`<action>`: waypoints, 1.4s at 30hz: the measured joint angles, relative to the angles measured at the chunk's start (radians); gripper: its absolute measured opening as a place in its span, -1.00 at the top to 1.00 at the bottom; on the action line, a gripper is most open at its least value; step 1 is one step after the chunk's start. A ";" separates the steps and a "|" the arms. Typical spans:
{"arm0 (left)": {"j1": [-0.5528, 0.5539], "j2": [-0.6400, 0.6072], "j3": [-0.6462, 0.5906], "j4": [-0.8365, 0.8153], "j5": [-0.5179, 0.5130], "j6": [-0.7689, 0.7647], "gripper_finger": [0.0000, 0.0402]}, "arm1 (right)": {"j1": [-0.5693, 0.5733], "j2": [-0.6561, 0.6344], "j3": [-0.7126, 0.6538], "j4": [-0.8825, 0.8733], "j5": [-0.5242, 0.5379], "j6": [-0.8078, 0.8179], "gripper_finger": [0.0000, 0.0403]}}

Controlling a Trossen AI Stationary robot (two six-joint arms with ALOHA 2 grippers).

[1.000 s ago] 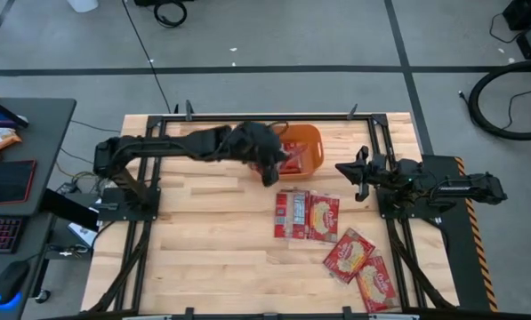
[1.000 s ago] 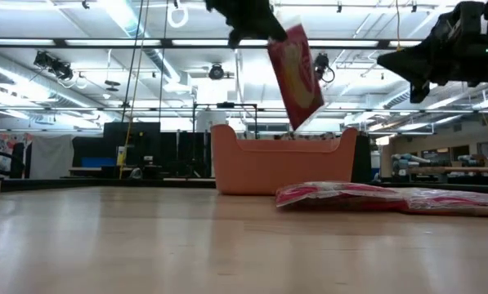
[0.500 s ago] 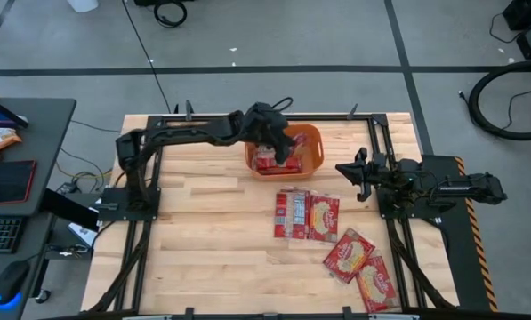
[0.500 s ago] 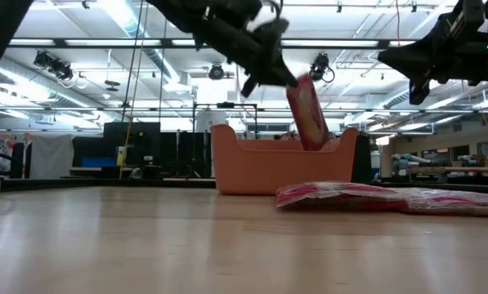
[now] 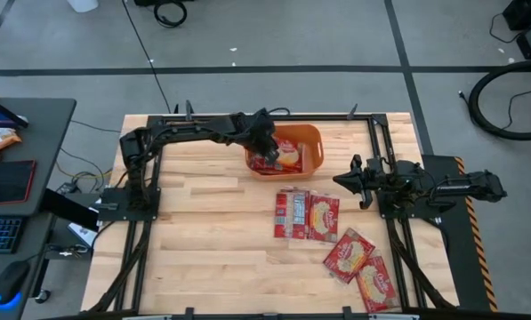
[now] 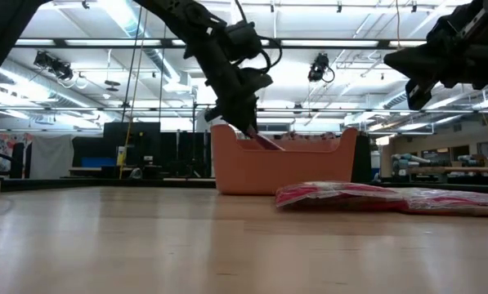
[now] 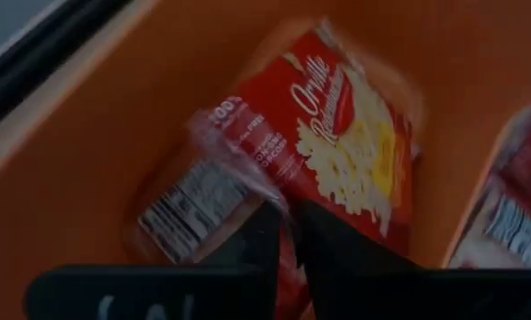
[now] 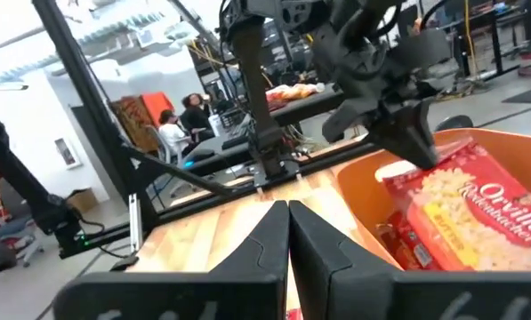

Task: Sort popcorn bags into baskets
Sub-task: Put the red popcorn bag into the orange bin

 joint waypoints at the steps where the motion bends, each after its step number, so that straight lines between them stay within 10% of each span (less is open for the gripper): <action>1: -0.006 0.000 0.008 -0.027 0.000 0.024 0.70 | 0.002 0.000 0.000 0.001 0.000 -0.006 0.91; 12: -0.090 -0.055 0.118 -0.271 -0.055 0.350 0.49 | 0.074 0.027 0.000 -0.013 -0.012 -0.057 0.91; 27: -0.199 -0.429 -0.424 0.299 -0.072 0.311 0.53 | 0.184 0.354 0.002 0.315 0.119 -0.092 0.91; 42: -0.326 -0.553 -0.729 0.757 -0.085 0.363 0.53 | 0.307 0.894 0.339 0.122 0.298 -0.053 0.95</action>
